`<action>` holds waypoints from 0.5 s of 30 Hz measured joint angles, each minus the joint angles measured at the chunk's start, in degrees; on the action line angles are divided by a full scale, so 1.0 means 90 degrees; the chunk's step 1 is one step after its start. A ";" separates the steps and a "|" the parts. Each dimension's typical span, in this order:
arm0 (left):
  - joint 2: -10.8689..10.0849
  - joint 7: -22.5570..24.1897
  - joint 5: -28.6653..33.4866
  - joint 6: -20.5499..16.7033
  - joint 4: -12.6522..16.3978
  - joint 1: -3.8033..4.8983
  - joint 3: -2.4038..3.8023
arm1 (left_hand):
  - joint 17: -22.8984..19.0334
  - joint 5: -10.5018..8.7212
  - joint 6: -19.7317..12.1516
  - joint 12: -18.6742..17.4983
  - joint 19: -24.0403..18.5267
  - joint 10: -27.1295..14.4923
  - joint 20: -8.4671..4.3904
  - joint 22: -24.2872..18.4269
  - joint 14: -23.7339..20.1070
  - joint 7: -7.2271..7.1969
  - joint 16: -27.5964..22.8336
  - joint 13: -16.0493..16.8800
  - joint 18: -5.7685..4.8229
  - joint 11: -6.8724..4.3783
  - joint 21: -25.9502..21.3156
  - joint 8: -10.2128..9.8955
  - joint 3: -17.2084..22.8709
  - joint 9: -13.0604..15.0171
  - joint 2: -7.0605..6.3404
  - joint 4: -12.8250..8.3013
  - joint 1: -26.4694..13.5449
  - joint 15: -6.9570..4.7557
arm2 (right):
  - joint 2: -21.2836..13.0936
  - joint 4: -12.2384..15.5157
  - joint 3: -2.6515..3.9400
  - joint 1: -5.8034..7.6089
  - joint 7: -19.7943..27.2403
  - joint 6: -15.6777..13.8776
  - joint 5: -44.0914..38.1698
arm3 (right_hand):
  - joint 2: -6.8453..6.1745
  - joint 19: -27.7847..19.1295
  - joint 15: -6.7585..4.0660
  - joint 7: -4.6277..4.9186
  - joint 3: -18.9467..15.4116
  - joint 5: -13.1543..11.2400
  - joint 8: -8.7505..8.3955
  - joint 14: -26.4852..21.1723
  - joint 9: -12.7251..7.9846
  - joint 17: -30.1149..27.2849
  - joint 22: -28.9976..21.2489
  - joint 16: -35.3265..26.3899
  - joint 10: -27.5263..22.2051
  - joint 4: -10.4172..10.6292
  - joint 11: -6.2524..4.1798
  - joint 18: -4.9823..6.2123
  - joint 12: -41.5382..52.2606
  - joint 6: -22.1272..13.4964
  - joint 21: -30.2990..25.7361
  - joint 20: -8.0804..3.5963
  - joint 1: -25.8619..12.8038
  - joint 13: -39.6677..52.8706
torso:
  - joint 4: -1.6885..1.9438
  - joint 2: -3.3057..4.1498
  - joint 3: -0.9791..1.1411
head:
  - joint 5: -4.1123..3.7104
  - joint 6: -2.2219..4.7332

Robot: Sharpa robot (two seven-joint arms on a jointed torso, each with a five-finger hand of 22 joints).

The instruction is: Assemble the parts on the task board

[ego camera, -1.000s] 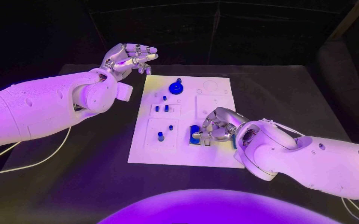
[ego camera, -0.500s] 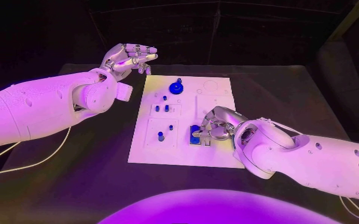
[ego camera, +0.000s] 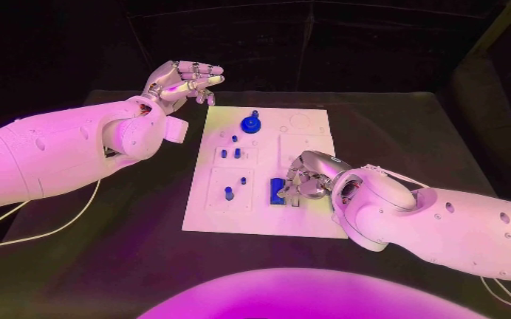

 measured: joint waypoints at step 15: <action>0.0001 -0.0002 0.0000 0.0001 -0.0017 -0.0001 -0.0001 | 0.0000 0.0000 0.0000 0.0000 0.0000 0.0000 0.0000 0.0001 0.0000 0.0000 0.0000 0.0000 0.0000 0.0000 0.0000 0.0000 0.0000 0.0000 0.0000 0.0000 0.0000 0.0000 | -0.0392 0.0224 -0.0008 -0.0011 0.0150 -0.0352 -0.0196 | 0.0153 0.0000 -0.0037 0.0030 -0.0205 0.0315 -0.0048 -0.0009 -0.0062 0.0000 0.0075 0.0000 0.0000 0.0100 0.0003 0.0000 0.0032 -0.0124 0.0000 0.0000 -0.0070 0.0006 | -0.0001 -0.0004 0.0004 | -0.0026 0.0065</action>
